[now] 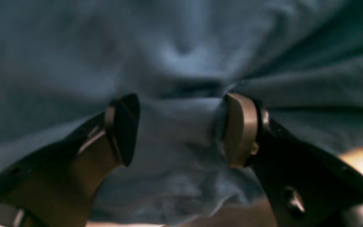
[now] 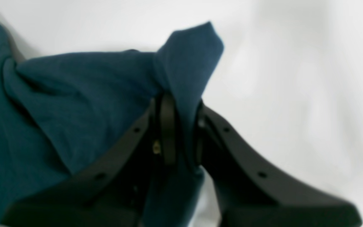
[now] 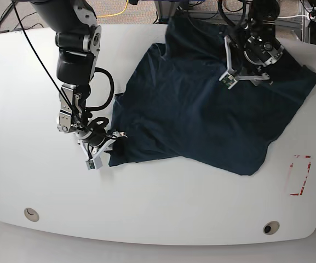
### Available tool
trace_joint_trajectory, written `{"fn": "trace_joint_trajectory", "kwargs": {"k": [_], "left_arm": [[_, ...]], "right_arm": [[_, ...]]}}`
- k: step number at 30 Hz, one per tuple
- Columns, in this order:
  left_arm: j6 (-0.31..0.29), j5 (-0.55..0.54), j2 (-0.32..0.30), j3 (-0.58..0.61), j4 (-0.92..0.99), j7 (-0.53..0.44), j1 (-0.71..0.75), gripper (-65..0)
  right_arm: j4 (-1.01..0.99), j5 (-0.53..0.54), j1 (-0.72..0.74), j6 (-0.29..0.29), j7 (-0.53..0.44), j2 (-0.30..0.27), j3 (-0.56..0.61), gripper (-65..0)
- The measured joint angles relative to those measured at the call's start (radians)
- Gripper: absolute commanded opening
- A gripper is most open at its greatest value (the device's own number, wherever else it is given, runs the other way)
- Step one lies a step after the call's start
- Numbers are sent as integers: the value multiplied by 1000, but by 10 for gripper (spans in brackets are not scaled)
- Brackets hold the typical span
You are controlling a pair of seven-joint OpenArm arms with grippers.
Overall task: Layout the t-shirt on the table in an organized manner, then fold the t-shirt properly
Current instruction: 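Grasp the t-shirt's hem corner with the right gripper and a fold with the left, then drag the grasped fabric with the left gripper away from the right gripper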
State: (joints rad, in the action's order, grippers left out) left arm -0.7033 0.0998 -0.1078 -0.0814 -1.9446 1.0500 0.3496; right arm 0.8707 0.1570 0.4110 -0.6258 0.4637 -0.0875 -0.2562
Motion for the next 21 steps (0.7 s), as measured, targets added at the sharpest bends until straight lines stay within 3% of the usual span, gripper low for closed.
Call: {"fn": "trace_joint_trajectory", "kwargs": {"k": [10, 16, 21], "left_arm": [[-2, -42, -147, -56, 201, -35, -175, -265], [10, -25, -208, -57, 396, -177, -317, -265], [6, -29, -243, -6, 539, -228, -443, -265]], "right_arm": [[12, 5, -18, -3, -8, 2, 0, -582], [13, 5, -19, -3, -8, 3, 0, -582], [13, 4, -19, -3, -8, 5, 0, -582]]}}
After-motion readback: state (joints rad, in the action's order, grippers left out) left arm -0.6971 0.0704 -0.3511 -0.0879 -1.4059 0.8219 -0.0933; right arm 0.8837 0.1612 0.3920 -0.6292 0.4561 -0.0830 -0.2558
